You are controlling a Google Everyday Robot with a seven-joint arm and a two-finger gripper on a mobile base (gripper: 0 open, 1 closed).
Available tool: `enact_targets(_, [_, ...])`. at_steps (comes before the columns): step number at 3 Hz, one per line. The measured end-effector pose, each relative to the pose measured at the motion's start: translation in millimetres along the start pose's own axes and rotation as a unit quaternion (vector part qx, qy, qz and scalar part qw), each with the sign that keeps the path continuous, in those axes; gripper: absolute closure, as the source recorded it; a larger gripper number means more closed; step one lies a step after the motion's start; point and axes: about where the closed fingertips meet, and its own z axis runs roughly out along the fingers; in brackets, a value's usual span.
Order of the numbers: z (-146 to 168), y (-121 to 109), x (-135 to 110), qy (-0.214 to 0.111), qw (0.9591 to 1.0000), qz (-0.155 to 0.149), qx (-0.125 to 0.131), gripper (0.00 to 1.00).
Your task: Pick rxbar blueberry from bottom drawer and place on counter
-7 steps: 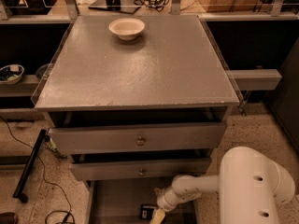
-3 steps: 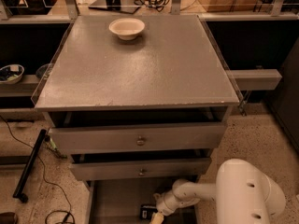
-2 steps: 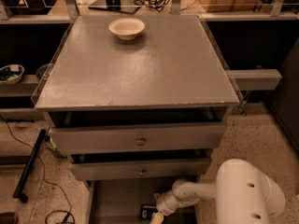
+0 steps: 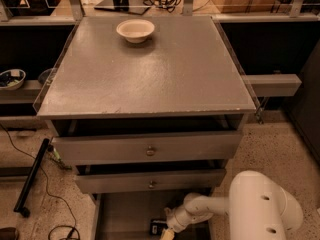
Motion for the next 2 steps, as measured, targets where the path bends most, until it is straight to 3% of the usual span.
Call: enact_targets(2, [0.0,0.0,0.0,0.000,1.0000,0.000,0.000,0.42])
